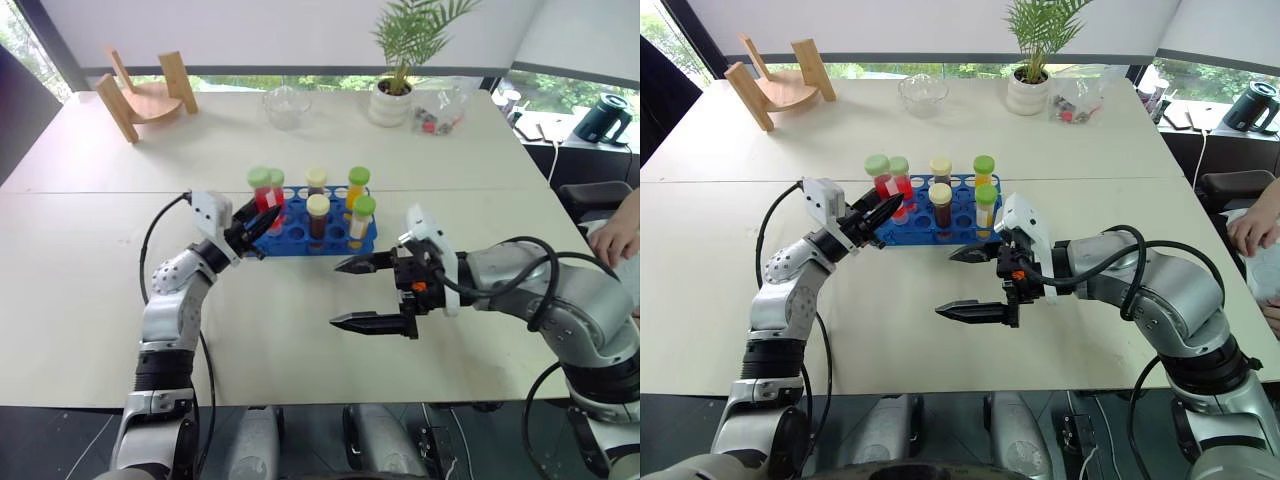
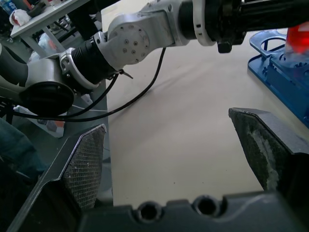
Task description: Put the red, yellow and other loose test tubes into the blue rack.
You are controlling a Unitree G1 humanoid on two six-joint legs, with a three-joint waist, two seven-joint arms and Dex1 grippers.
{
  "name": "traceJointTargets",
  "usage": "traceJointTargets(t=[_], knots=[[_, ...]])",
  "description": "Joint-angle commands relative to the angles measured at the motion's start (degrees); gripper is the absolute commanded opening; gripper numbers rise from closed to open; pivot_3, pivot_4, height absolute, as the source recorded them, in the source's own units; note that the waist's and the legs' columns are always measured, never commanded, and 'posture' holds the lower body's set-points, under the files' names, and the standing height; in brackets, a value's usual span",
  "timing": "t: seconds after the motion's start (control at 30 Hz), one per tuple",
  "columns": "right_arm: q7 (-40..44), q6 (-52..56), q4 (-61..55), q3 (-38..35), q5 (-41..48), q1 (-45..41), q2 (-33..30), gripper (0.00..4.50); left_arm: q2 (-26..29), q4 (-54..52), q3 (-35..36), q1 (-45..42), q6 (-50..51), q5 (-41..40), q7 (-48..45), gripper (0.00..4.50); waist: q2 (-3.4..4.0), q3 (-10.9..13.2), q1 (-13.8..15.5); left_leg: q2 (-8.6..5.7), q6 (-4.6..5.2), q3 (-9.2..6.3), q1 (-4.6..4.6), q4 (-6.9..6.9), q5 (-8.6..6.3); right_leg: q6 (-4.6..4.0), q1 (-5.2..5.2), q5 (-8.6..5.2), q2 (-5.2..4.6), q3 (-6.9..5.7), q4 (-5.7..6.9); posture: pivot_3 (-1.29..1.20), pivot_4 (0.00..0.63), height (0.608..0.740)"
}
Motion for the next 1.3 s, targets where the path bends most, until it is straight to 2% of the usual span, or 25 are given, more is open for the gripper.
traceJointTargets(t=[0.03,0.2,0.67,1.3], knots=[[-1.0,-0.2,-0.9,-1.7,0.4,-0.4,0.3,4.50,0.8,2.1,-0.9,-1.2,-3.2,0.4,-0.4,0.85,0.00,0.0,0.1,-0.01,0.00,0.00,0.00,0.00,0.00,0.00,0.00,0.00,0.00,0.00,0.00,0.00,0.150,0.740],[-2.7,-0.3,-1.3,-1.5,0.5,0.2,1.3,4.50,1.2,3.9,-1.8,-1.4,-4.0,-0.2,-1.3,0.85,0.00,0.0,0.0,-0.02,0.00,0.02,0.01,0.00,0.00,0.01,0.01,0.00,-0.02,0.00,-0.01,0.00,0.150,0.740],[-4.8,-0.3,-0.9,-1.2,0.6,-0.3,3.6,4.50,1.6,0.6,-5.1,1.2,-3.8,0.9,-1.1,0.85,0.00,0.0,0.0,-0.01,0.00,0.01,0.01,0.00,0.00,0.01,0.01,-0.01,-0.01,0.01,-0.01,0.00,0.150,0.740],[-5.8,-0.7,-0.1,-0.8,-0.1,-0.9,5.9,4.50,3.6,1.8,-5.9,1.0,-6.2,2.7,1.7,0.85,0.01,0.0,0.0,0.00,0.00,0.01,0.02,-0.02,0.00,0.00,0.01,-0.01,-0.01,0.01,-0.06,0.00,0.150,0.740]])
